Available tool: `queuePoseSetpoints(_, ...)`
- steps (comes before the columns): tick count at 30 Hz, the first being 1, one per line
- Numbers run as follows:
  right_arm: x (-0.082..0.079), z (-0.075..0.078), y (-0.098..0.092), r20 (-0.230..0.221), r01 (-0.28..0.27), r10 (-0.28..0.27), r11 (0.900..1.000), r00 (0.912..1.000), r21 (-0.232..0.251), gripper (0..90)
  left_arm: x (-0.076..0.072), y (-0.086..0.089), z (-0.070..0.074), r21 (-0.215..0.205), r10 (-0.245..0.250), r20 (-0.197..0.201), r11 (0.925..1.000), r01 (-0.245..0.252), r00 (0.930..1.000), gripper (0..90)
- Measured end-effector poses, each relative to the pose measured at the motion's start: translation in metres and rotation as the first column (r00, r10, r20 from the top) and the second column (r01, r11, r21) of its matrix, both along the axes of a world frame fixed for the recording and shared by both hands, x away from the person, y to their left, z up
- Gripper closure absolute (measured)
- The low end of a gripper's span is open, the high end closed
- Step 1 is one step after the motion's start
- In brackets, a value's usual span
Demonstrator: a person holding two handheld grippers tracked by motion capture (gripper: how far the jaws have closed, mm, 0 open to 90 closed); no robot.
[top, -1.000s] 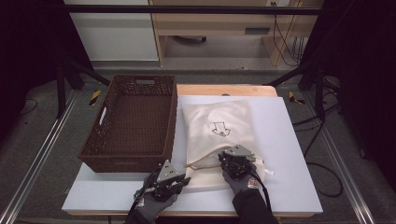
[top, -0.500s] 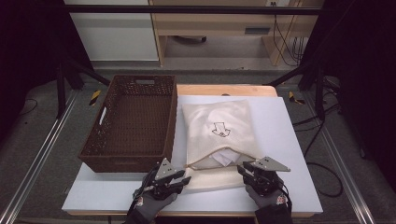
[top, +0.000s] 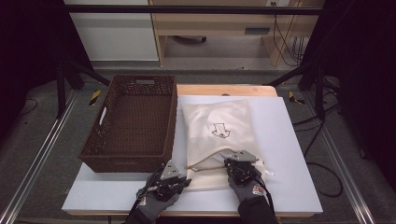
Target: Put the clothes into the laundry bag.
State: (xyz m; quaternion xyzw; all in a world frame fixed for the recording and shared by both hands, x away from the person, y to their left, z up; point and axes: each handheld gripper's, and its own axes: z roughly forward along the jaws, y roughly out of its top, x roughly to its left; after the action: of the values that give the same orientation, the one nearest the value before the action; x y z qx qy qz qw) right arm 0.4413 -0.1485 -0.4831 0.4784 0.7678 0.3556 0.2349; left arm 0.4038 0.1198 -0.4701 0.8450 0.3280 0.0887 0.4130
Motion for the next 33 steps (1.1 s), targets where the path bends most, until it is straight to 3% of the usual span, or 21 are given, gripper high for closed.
queuePoseSetpoints(5,0.008,-0.001,0.002,0.005,0.035,-0.035,0.999,0.9994,-0.023,89.6,-0.001,0.002,0.004,0.003,0.0,0.006,1.0,0.0,1.0,84.9)
queuePoseSetpoints(8,0.015,-0.004,0.002,0.046,0.09,-0.087,0.993,0.9952,-0.074,89.8,0.0,0.004,0.005,0.005,0.0,0.004,1.0,0.0,1.0,85.3)
queuePoseSetpoints(11,0.02,-0.006,0.0,0.069,0.14,-0.134,0.987,0.9885,-0.082,89.8,0.0,0.004,0.005,0.011,-0.001,0.005,0.9999,0.001,1.0,85.3)
queuePoseSetpoints(15,0.02,-0.006,-0.003,0.076,0.13,-0.123,0.987,0.9895,-0.091,88.5,0.0,0.005,0.004,0.009,0.001,0.007,1.0,-0.001,1.0,85.2)
queuePoseSetpoints(18,0.015,-0.003,-0.008,0.049,0.089,-0.087,0.995,0.995,-0.05,81.6,-0.001,0.004,0.004,-0.009,0.004,0.015,0.9999,-0.004,0.9999,83.7)
queuePoseSetpoints(20,0.009,0.003,-0.012,0.031,0.048,-0.048,0.999,0.9984,0.002,74.9,-0.001,0.003,0.005,-0.015,0.003,0.028,0.9999,-0.003,0.9996,78.4)
queuePoseSetpoints(25,-0.015,0.019,-0.025,0.057,-0.018,0.014,0.997,0.9983,0.071,71.6,-0.004,0.004,0.008,-0.025,0.009,0.047,0.9997,-0.008,0.9989,67.9)
queuePoseSetpoints(30,-0.039,0.033,-0.056,0.077,0.014,-0.024,0.991,0.9968,0.129,70.2,-0.004,0.008,0.012,-0.045,0.024,0.057,0.9988,-0.022,0.9981,63.1)
queuePoseSetpoints(33,-0.048,0.035,-0.075,0.079,0.055,-0.065,0.991,0.9947,0.123,67.2,-0.003,0.009,0.012,-0.047,0.029,0.044,0.9985,-0.026,0.9986,64.5)
